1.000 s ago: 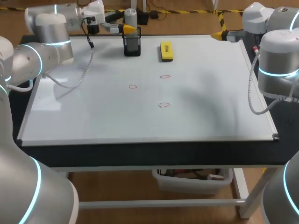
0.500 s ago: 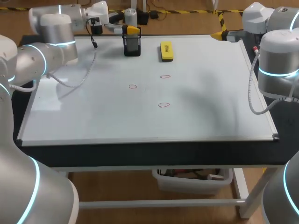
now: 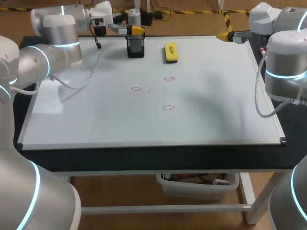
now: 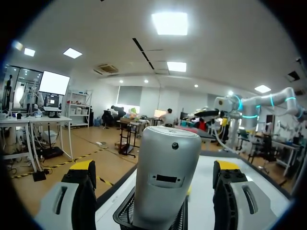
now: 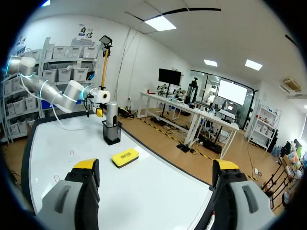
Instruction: Pick up the inspection probe, press it on each red-marked spot on the whiteboard one by one, put down the probe, pick up the eraser, and wipe off all the red marks.
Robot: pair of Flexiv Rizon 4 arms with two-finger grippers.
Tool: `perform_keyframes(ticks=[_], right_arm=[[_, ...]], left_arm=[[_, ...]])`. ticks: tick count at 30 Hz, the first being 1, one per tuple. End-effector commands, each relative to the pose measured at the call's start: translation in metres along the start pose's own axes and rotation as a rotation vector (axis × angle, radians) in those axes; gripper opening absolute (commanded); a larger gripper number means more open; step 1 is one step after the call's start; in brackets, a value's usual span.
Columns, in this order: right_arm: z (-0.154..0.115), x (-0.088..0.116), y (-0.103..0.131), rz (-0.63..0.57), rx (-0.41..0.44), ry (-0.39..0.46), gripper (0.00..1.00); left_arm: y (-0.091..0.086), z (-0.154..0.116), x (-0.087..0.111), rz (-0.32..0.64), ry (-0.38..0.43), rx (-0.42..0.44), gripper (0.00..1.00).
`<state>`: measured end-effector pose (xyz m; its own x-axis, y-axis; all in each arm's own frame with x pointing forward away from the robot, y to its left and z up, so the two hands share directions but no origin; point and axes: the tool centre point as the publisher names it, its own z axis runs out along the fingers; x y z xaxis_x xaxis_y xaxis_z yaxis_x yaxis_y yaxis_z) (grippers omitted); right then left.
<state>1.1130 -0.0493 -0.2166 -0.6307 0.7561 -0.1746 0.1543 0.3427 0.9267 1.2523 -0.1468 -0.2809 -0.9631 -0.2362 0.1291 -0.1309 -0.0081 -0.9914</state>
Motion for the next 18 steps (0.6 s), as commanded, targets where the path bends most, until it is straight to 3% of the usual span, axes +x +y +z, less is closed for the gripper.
perform_keyframes(ticks=[1,2,5,7,8,10,11,12,18], right_arm=[[0.0002,-0.0004,0.0002,0.0,0.003,0.001,1.0],[0.0002,-0.0004,0.0002,0.0,0.003,0.001,1.0],[0.0002,-0.0004,0.0002,0.0,0.003,0.001,1.0],[0.0002,-0.0004,0.0002,0.0,0.003,0.001,1.0],[0.0002,-0.0004,0.0002,0.0,0.003,0.001,1.0],[0.0002,-0.0004,0.0002,0.0,0.003,0.001,1.0],[0.0002,-0.0004,0.0002,0.0,0.003,0.001,1.0],[0.0002,-0.0004,0.0002,0.0,0.003,0.001,1.0],[0.0002,-0.0004,0.0002,0.0,0.003,0.001,1.0]], left_arm=[[0.004,0.0044,-0.012,-0.002,0.171,0.006,1.0],[0.0033,0.0039,-0.0117,-0.003,0.171,0.007,0.99],[0.0036,0.0025,-0.0131,-0.002,0.169,0.007,0.79],[0.0036,0.0017,-0.013,-0.001,0.169,0.003,0.73],[0.0055,0.0005,-0.0165,-0.001,0.17,0.002,0.49],[0.0055,-0.0002,-0.0166,0.0,0.171,-0.002,0.31],[0.0051,-0.0004,-0.0159,0.001,0.173,-0.004,0.06],[0.005,-0.0005,-0.0159,0.002,0.174,-0.005,0.0],[0.0048,-0.0015,-0.0184,0.009,0.185,-0.005,0.0]])
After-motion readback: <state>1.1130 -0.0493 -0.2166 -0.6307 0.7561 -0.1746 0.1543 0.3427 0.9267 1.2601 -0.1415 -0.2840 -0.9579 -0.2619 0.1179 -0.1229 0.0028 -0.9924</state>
